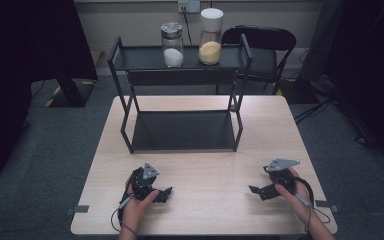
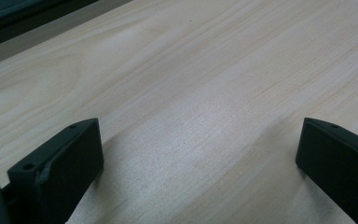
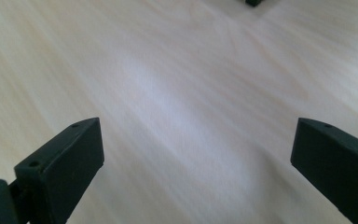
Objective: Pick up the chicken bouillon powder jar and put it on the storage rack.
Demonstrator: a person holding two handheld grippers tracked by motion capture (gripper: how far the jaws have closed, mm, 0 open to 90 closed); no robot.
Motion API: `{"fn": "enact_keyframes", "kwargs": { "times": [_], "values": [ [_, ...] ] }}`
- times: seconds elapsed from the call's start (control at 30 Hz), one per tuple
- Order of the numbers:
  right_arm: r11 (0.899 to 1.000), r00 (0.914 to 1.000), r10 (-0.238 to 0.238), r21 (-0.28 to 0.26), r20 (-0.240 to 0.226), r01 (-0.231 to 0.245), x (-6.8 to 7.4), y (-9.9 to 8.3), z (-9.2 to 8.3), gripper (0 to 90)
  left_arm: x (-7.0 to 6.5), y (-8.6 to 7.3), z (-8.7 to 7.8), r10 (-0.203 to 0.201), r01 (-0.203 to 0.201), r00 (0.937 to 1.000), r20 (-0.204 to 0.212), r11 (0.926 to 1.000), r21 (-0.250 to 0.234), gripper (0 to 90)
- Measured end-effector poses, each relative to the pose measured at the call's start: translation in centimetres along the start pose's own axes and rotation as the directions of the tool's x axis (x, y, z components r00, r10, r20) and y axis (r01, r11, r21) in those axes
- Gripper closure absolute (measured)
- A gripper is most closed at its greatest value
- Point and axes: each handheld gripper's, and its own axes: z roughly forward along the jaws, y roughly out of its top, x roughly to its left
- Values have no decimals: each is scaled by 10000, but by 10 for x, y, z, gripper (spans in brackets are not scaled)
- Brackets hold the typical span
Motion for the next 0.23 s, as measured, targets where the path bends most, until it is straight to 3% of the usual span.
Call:
{"fn": "enact_keyframes", "kwargs": {
  "times": [0.23],
  "values": [
    [9988,9986,-400,290,357,390,11,-9,-13,17,1,0,0,-2,2,10000,27,10000,17,0]
  ]
}}
